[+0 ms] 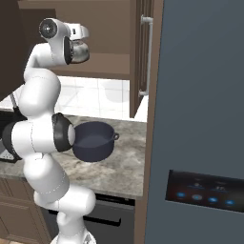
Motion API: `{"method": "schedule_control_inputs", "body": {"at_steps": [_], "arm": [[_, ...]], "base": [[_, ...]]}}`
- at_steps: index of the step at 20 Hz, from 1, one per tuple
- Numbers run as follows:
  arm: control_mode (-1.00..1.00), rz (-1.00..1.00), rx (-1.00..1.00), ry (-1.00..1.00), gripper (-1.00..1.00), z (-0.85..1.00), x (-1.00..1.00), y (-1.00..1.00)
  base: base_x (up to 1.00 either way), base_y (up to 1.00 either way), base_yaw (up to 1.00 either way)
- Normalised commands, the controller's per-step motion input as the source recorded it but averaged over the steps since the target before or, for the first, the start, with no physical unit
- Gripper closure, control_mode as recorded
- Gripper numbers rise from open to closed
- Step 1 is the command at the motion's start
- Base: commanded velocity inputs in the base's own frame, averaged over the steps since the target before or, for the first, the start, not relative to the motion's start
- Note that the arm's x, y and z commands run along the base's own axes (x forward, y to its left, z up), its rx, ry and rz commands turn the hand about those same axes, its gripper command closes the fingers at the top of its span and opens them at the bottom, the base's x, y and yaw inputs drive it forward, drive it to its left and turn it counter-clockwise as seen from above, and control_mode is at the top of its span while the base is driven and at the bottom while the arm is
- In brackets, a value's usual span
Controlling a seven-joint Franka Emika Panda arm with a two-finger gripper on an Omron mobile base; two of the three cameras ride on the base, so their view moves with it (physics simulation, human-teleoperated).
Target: Pick the kettle from the cabinet and place it on a stove burner. Then pick the pot from the counter and place it on another stove burner. Finally, turn both burners on.
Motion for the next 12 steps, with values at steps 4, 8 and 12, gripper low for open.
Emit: {"method": "schedule_control_inputs", "body": {"at_steps": [4, 8, 12], "arm": [[-1.00, 0.00, 0.00, 0.00, 1.00, 0.00, 0.00, 0.00], [-1.00, 0.00, 0.00, 0.00, 1.00, 0.00, 0.00, 0.00], [-1.00, 0.00, 0.00, 0.00, 1.00, 0.00, -0.05, 0.00]], "base": [[0.00, 0.00, 0.00], [0.00, 0.00, 0.00], [0.00, 0.00, 0.00]]}}
